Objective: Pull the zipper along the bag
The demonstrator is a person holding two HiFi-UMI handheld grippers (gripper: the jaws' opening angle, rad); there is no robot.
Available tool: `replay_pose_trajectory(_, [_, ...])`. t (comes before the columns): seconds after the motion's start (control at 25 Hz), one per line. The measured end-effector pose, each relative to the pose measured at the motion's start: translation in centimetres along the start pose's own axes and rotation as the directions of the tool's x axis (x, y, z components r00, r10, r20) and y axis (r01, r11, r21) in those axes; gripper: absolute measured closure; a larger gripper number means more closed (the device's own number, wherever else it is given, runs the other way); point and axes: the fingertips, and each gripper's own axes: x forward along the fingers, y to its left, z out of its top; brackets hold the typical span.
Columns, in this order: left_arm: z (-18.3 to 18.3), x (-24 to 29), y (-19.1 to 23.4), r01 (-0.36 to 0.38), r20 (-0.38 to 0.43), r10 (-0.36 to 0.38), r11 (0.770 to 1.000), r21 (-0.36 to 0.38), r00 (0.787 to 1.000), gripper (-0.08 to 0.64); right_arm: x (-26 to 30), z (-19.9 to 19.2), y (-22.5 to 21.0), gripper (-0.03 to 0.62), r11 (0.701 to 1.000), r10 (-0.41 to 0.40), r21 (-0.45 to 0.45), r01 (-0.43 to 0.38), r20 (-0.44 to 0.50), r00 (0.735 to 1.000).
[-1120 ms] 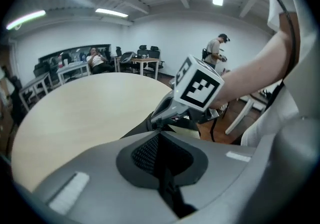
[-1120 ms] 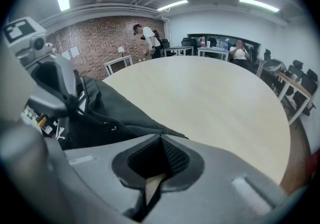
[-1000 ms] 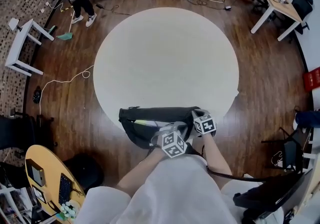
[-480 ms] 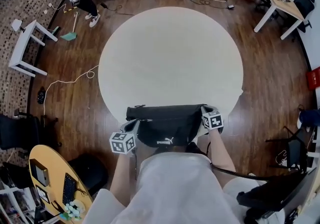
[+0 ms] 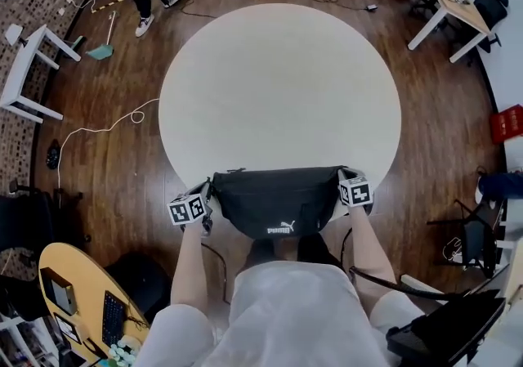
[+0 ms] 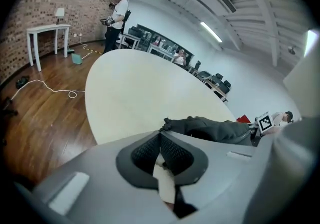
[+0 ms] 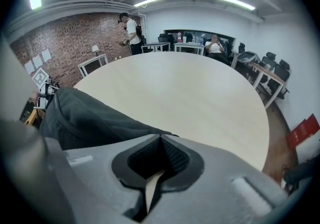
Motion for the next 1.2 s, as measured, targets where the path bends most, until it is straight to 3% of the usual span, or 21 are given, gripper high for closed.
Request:
replay_pose_trajectory(0.12, [0.9,-1.1,-1.4,0.037,0.030,-0.039,0.997,0.071,0.999,0.534,-0.9,1.3,-0.8,0.600,1.000,-0.014,0.027,0.013,0.051,0.999])
replay_pose_trajectory(0.24, [1.7,-3.3,-2.2,0.053,0.047,-0.061,0.986,0.158,0.997,0.475,-4.5,4.3,-2.0,0.600,0.995,-0.060,0.084,0.044,0.193,0.979])
replay_pose_trajectory(0.36, [2.7,-6.2,-2.4,0.019,0.104,-0.044,0.973,0.229,0.994,0.377,-9.3,7.2,-2.3,0.600,0.993,-0.093,0.103,0.060,0.350,0.932])
replay_pose_trajectory(0.56, [2.2,-12.7,-8.3,-0.019,0.246,-0.060,0.952,0.306,0.967,0.422,-19.0,7.5,1.7,0.600,0.997,-0.052,0.070,0.016,0.553,0.831])
replay_pose_trajectory(0.64, [1.1,-15.5,-12.9,-0.019,0.308,-0.094,0.938,0.345,0.947,0.465,-22.7,5.7,4.2,0.600,1.000,-0.011,0.021,-0.002,0.598,0.802])
replay_pose_trajectory(0.76, [-1.8,-19.1,-21.8,-0.038,0.417,-0.154,0.908,0.417,0.896,0.543,-28.7,0.9,7.4,0.600,0.997,0.078,-0.070,-0.042,0.662,0.745])
replay_pose_trajectory(0.88, [-7.5,-23.1,-32.2,-0.034,0.495,-0.227,0.885,0.464,0.839,0.543,-35.8,-7.2,8.6,0.600,0.994,0.112,-0.077,-0.082,0.679,0.726])
replay_pose_trajectory(1.0, [-12.1,-27.8,-41.2,-0.033,0.559,-0.284,0.872,0.488,0.779,0.543,-41.8,-12.0,10.0,0.601,0.989,0.144,-0.085,-0.119,0.693,0.706])
replay_pose_trajectory(1.12, [-15.4,-31.8,-47.5,-0.052,0.569,-0.305,0.850,0.525,0.763,0.543,-47.0,-14.0,12.6,0.600,0.978,0.210,-0.152,-0.145,0.693,0.690])
replay_pose_trajectory(1.2, [-16.8,-34.7,-50.1,-0.080,0.574,-0.317,0.824,0.561,0.754,0.543,-50.7,-14.5,14.7,0.600,0.969,0.243,-0.202,-0.139,0.709,0.663])
